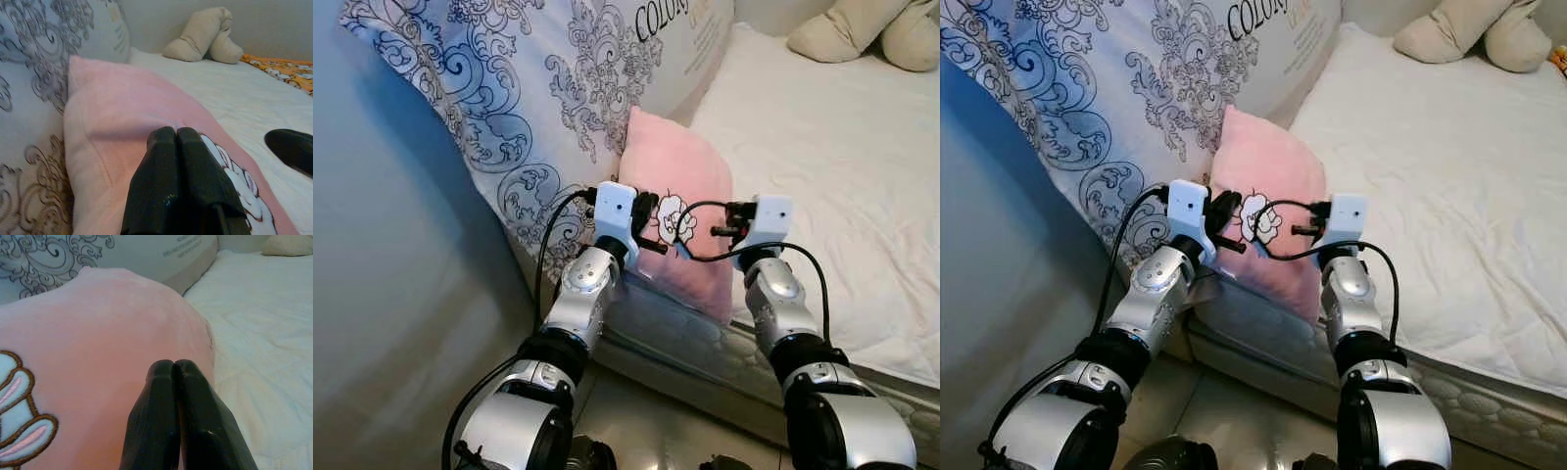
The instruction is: Clean up the room
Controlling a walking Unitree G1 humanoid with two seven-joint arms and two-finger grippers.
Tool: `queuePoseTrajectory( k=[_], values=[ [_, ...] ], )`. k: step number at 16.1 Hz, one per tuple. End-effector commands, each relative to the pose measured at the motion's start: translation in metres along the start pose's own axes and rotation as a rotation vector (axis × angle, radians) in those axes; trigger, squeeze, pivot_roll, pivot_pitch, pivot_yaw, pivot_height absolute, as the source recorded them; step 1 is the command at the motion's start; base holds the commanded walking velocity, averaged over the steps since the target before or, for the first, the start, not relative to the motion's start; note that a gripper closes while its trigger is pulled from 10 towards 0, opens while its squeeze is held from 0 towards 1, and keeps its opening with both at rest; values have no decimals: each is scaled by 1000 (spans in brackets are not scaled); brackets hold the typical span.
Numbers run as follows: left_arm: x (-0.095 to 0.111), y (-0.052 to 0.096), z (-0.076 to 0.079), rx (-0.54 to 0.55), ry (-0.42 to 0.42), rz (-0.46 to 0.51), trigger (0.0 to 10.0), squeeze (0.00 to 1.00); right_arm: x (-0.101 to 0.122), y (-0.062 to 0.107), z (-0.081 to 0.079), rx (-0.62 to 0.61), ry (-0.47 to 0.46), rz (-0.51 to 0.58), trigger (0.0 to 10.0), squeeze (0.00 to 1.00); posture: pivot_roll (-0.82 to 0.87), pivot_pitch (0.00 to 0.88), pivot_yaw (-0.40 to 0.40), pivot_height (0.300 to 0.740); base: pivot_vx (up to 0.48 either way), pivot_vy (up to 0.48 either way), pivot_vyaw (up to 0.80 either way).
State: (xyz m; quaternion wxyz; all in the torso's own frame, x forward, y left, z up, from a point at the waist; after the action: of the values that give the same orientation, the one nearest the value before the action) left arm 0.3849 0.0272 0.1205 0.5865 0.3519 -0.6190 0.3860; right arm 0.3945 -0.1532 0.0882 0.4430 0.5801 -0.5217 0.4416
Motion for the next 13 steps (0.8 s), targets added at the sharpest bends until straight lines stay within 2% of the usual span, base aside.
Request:
queuePoseTrajectory(
  k=[1,5,8,13],
  values=[
    [5,-5,7,-17,33,8,10000,0,0,2,2,-16,2,11,10000,0,-80,0,62,714,0,0,0],
    [8,-6,7,-35,-43,15,10000,0,-4,4,0,-33,-5,13,10000,0,-85,0,62,714,0,0,0],
    [17,-8,13,-103,-48,60,10000,0,0,5,-2,-29,21,39,10000,0,-88,0,65,714,0,0,0],
    [24,-10,26,-176,-95,90,10000,0,5,6,2,-50,12,72,10000,0,-89,0,68,714,480,0,-661]
  ],
)
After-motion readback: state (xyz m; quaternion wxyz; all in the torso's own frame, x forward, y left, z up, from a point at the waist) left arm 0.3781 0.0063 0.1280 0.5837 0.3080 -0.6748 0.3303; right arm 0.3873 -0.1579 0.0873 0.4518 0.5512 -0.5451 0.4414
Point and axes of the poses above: a point about 5 cm out from each wrist's last joint towards the gripper, its own y axis pointing back from the gripper into the wrist, its own x axis along the axis of the wrist's last joint, z = x × y, the point moved 4 cm from there along -y, pointing out of the wrist towards the gripper, and after that the axes turned 7 degrees about -y, right-handed, at the moved point
